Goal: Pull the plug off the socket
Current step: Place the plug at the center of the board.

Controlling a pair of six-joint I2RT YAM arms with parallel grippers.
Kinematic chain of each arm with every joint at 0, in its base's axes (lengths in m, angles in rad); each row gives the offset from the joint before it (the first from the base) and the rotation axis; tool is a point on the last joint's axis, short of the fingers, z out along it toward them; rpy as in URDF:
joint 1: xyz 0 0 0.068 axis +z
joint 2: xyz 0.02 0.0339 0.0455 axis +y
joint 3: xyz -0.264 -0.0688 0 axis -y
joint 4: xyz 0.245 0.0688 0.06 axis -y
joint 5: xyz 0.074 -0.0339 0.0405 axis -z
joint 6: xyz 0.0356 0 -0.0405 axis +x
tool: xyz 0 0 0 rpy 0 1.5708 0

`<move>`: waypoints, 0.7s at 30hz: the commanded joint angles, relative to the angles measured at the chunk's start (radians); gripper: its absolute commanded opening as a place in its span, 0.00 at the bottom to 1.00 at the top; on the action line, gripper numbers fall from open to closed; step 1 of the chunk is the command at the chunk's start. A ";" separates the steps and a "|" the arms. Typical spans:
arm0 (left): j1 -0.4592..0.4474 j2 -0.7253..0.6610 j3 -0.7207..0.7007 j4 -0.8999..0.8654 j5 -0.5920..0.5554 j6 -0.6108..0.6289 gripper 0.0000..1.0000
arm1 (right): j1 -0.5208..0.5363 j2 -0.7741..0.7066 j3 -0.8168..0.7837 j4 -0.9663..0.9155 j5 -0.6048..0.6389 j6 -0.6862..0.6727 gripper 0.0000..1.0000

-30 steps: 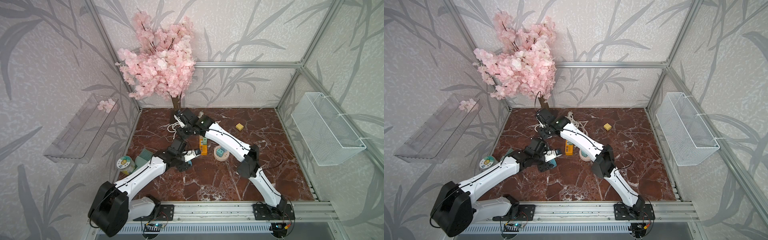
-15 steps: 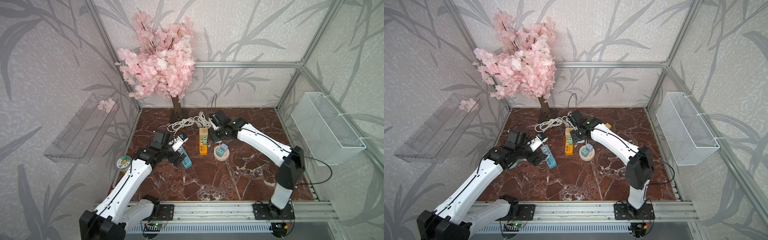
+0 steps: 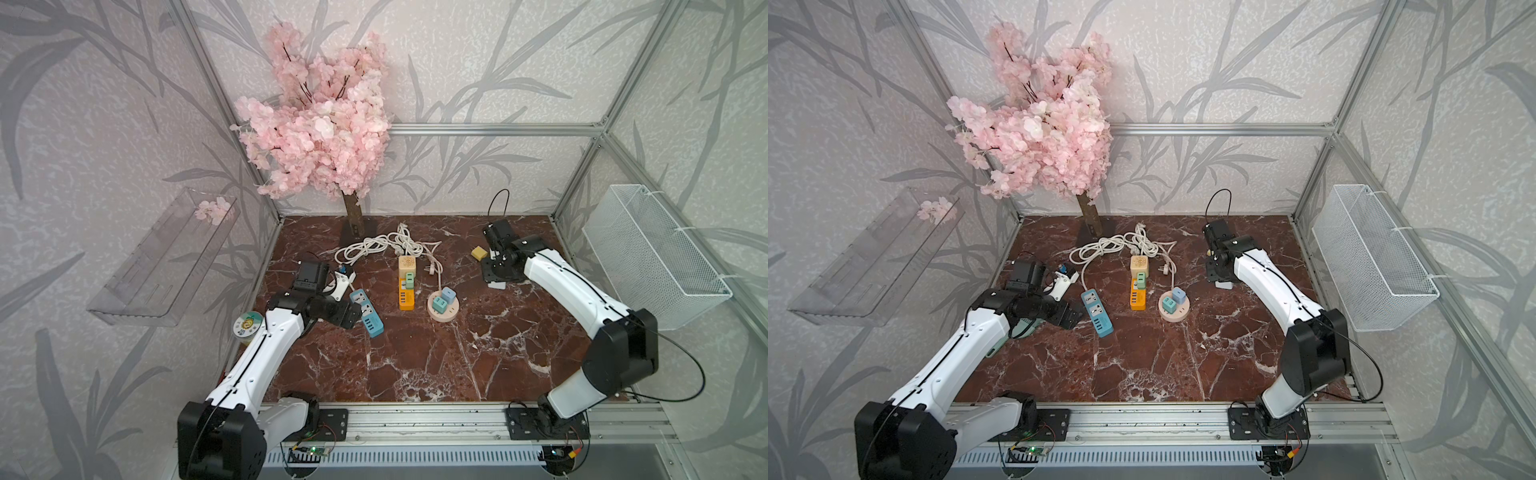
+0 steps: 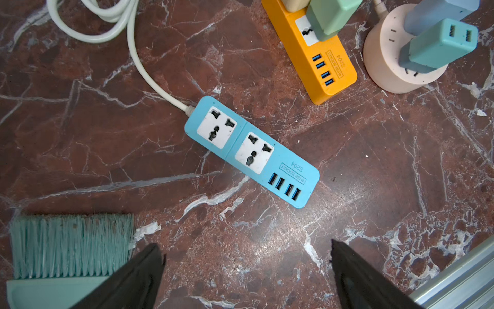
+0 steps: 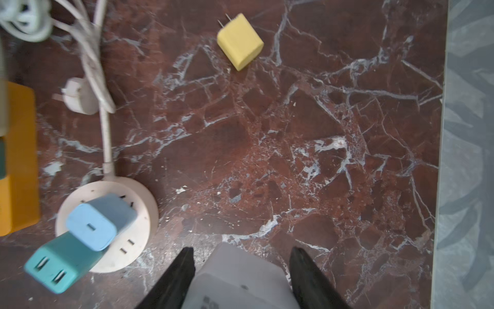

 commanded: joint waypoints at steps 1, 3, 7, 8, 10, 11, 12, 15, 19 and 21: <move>0.004 -0.051 -0.028 0.036 0.012 -0.022 1.00 | -0.050 0.115 0.063 -0.009 0.042 -0.020 0.00; 0.004 -0.048 -0.024 0.024 0.022 -0.020 1.00 | -0.085 0.191 0.119 -0.021 0.032 -0.029 0.00; 0.002 -0.036 -0.025 0.027 0.039 -0.012 1.00 | -0.149 0.346 0.254 -0.052 -0.004 -0.051 0.00; 0.003 -0.036 -0.027 0.029 0.045 -0.011 1.00 | -0.159 0.382 0.284 -0.056 -0.009 -0.055 0.00; 0.003 -0.034 -0.022 0.027 0.052 -0.010 1.00 | -0.172 0.450 0.355 -0.071 0.003 -0.063 0.00; 0.003 -0.033 -0.021 0.025 0.054 -0.008 0.99 | -0.175 0.477 0.385 -0.077 0.019 -0.065 0.00; 0.003 -0.030 -0.018 0.022 0.052 -0.007 1.00 | -0.178 0.508 0.420 -0.089 0.038 -0.067 0.00; 0.002 -0.025 -0.013 0.020 0.046 -0.002 0.99 | -0.194 0.596 0.525 -0.133 0.038 -0.078 0.00; 0.003 -0.019 -0.012 0.019 0.059 0.001 0.99 | -0.211 0.685 0.638 -0.170 0.001 -0.094 0.00; 0.002 -0.016 -0.013 0.019 0.064 0.002 0.99 | -0.216 0.726 0.698 -0.194 -0.003 -0.098 0.00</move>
